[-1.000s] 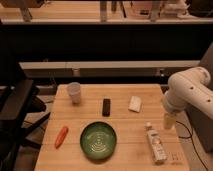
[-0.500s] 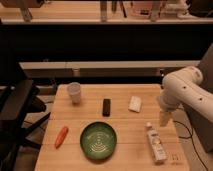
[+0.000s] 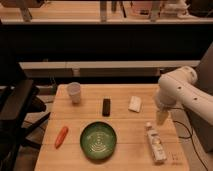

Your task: Push the eraser across the table

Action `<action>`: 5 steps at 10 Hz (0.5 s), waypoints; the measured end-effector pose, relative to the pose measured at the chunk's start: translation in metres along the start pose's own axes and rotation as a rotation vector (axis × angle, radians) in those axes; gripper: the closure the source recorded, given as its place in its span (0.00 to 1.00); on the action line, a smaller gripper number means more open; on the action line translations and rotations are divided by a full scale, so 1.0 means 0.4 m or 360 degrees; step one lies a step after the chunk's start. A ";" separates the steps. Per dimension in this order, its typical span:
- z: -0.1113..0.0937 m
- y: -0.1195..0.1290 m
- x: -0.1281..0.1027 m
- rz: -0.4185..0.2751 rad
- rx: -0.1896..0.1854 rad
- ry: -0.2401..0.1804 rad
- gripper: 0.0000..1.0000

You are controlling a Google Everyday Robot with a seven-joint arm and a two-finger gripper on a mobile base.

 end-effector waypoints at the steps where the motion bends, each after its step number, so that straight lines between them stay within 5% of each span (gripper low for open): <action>1: 0.003 -0.006 -0.006 -0.0007 0.0006 0.0000 0.20; 5: 0.021 -0.024 -0.056 -0.0071 0.0031 0.0004 0.20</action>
